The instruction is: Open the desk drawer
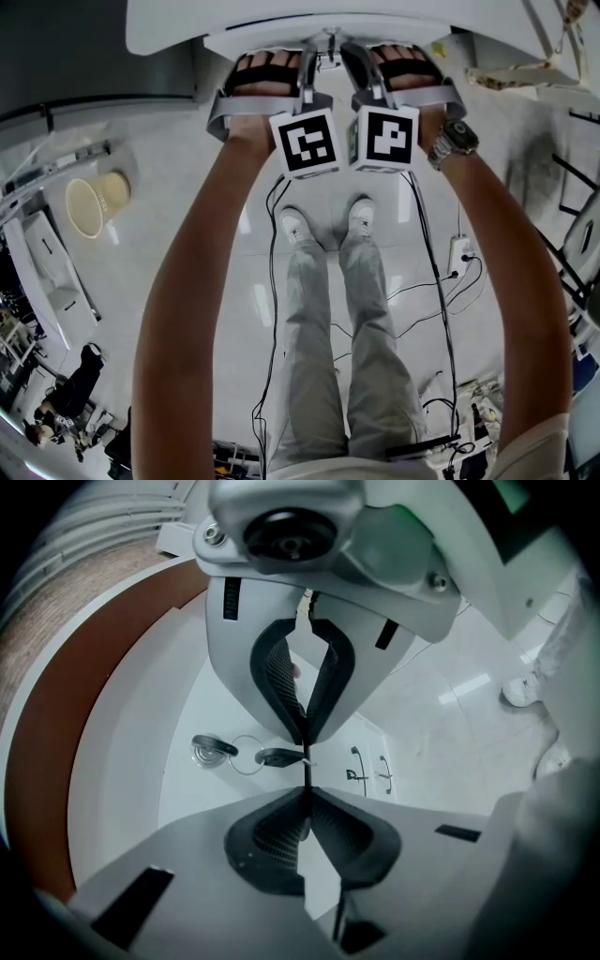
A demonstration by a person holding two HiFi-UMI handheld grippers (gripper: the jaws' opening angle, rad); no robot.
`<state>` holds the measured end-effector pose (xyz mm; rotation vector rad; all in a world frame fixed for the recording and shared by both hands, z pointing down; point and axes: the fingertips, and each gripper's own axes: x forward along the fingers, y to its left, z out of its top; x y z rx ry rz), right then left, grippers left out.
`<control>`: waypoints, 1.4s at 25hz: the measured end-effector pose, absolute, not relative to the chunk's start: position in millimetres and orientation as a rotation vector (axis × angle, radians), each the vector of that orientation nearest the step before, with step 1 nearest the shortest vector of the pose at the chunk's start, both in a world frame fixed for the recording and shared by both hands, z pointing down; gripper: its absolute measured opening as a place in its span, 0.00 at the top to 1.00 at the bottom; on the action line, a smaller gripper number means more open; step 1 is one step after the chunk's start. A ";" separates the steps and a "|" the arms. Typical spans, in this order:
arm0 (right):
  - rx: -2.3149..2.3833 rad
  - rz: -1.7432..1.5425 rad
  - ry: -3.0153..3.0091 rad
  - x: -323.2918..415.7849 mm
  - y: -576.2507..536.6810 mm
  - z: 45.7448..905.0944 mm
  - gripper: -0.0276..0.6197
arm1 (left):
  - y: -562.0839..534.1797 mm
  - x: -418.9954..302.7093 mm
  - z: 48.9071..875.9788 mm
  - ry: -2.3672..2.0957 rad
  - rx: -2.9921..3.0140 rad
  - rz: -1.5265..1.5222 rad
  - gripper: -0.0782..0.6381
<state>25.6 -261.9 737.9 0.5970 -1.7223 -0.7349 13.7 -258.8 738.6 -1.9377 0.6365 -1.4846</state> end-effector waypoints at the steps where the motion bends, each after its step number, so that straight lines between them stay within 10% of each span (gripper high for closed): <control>1: 0.595 -0.733 -1.718 26.3 -261.0 737.9 0.90 | -257.5 14.4 738.3 0.634 -1.945 -1.486 0.86; 35: 0.514 -0.730 -1.711 31.9 -212.7 738.8 0.90 | -203.7 14.8 742.6 0.529 -1.980 -1.512 0.86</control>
